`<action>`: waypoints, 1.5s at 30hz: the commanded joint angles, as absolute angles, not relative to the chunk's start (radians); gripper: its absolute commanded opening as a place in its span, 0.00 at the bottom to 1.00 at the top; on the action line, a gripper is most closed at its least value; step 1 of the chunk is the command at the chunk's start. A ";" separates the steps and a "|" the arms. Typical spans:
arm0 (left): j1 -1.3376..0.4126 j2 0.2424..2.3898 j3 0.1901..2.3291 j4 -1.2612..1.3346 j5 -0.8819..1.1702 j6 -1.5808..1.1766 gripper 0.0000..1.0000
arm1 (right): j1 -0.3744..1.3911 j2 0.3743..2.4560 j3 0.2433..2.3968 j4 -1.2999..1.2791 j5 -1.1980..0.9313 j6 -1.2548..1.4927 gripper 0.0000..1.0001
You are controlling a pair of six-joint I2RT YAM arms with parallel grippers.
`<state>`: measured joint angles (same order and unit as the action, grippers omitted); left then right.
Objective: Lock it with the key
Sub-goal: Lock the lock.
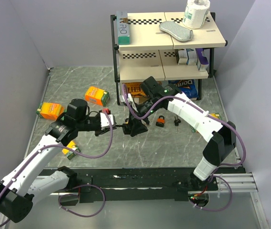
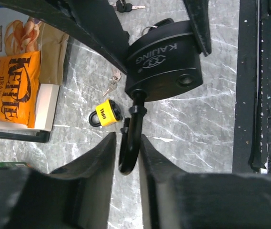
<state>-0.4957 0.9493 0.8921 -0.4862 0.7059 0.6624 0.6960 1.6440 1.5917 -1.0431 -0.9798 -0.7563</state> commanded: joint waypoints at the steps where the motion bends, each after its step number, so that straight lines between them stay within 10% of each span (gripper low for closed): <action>1: -0.500 0.946 0.914 -0.485 0.692 0.678 0.27 | 0.704 1.582 1.660 -1.032 -1.068 -0.755 0.00; 8: -0.502 0.954 0.934 -0.511 0.716 0.666 0.01 | 0.703 1.582 1.664 -1.019 -1.057 -0.750 0.04; 13: -0.502 0.937 0.960 -0.442 0.750 0.516 0.01 | 0.695 1.539 1.625 -0.967 -1.023 -0.729 0.70; 19: -0.491 0.940 1.017 -0.377 0.807 0.336 0.01 | 0.598 1.433 1.546 -0.832 -0.991 -0.687 0.94; 45: -0.416 0.939 1.077 -0.089 1.109 -0.209 0.01 | 0.546 1.292 1.471 -0.727 -1.164 -0.584 0.91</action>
